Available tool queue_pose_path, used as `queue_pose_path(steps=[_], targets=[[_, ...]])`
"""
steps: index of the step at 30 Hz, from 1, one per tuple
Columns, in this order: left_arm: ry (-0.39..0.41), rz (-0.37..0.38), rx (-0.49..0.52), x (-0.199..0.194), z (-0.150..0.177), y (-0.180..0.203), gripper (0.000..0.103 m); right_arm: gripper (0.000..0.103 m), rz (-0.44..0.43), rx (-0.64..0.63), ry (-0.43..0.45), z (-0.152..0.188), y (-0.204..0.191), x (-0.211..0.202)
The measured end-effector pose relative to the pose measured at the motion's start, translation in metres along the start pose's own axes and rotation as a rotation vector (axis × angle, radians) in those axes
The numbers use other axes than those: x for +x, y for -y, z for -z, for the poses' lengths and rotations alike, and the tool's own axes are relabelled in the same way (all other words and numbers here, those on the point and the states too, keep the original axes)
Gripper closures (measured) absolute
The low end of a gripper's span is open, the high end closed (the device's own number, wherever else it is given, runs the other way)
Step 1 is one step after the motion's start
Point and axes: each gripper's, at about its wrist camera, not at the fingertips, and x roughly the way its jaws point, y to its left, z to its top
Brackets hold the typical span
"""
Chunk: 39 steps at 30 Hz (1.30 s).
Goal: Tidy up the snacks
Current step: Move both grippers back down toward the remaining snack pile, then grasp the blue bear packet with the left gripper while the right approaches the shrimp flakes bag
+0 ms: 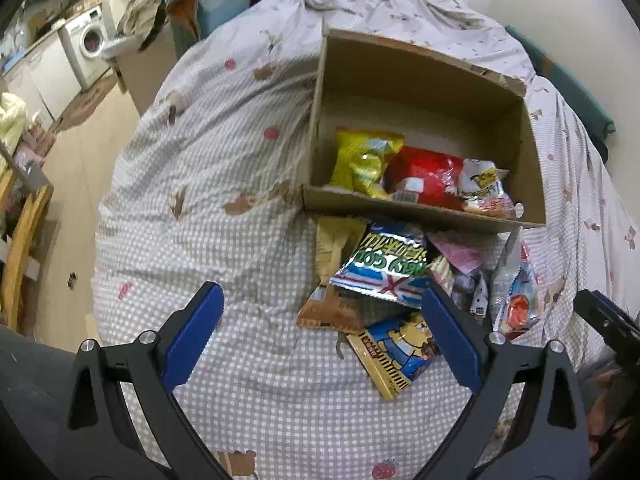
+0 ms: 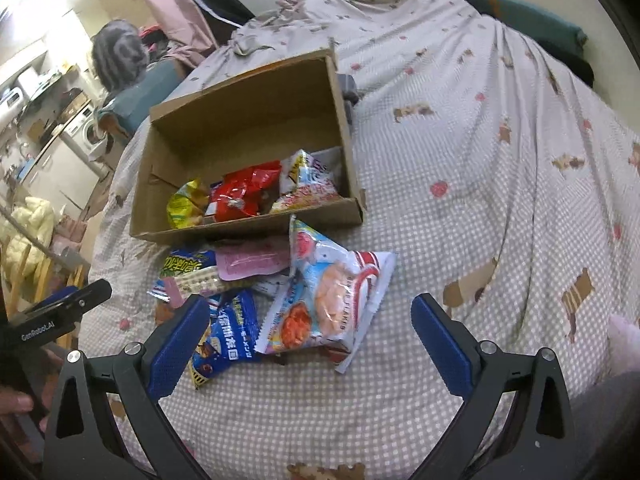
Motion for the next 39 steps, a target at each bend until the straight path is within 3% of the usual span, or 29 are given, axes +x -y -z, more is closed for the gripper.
queue_pose_path(steps=[4, 6, 11, 12, 16, 19, 22, 26, 28, 31, 39], targets=[[-0.089, 0.037, -0.007, 0.018, 0.005, 0.001, 0.005, 0.0, -0.051, 0.099, -0.042, 0.001, 0.017, 0.007], [-0.138, 0.064, 0.049, 0.028, 0.01, 0.014, 0.005, 0.0, -0.059, 0.145, -0.061, 0.001, 0.024, 0.011], [-0.307, 0.132, 0.416, 0.061, 0.036, 0.077, 0.007, 0.0, -0.088, 0.198, -0.12, 0.003, 0.031, 0.021], [-0.331, 0.155, 0.472, 0.068, 0.04, 0.088, 0.014, 0.0, -0.102, 0.205, -0.136, 0.004, 0.031, 0.024], [-0.326, 0.083, 0.586, 0.089, 0.04, 0.109, 0.017, 0.0, -0.119, 0.198, -0.151, 0.003, 0.028, 0.027], [-0.376, 0.085, 0.609, 0.106, 0.041, 0.114, 0.017, 0.0, -0.108, 0.197, -0.14, 0.004, 0.03, 0.024], [-0.372, 0.084, 0.636, 0.113, 0.044, 0.121, 0.019, 0.0, -0.107, 0.228, -0.153, 0.006, 0.036, 0.026], [-0.379, 0.1, 0.639, 0.112, 0.049, 0.128, 0.035, 0.0, -0.117, 0.26, -0.186, 0.007, 0.04, 0.035], [-0.387, 0.11, 0.637, 0.11, 0.049, 0.129, 0.052, 0.0, -0.122, 0.272, -0.202, 0.005, 0.041, 0.041], [-0.397, 0.12, 0.616, 0.097, 0.051, 0.128, 0.066, 0.0, -0.12, 0.279, -0.232, 0.002, 0.041, 0.052], [-0.412, 0.194, 0.476, 0.052, 0.062, 0.112, 0.071, 0.0, -0.113, 0.279, -0.275, -0.005, 0.041, 0.071]])
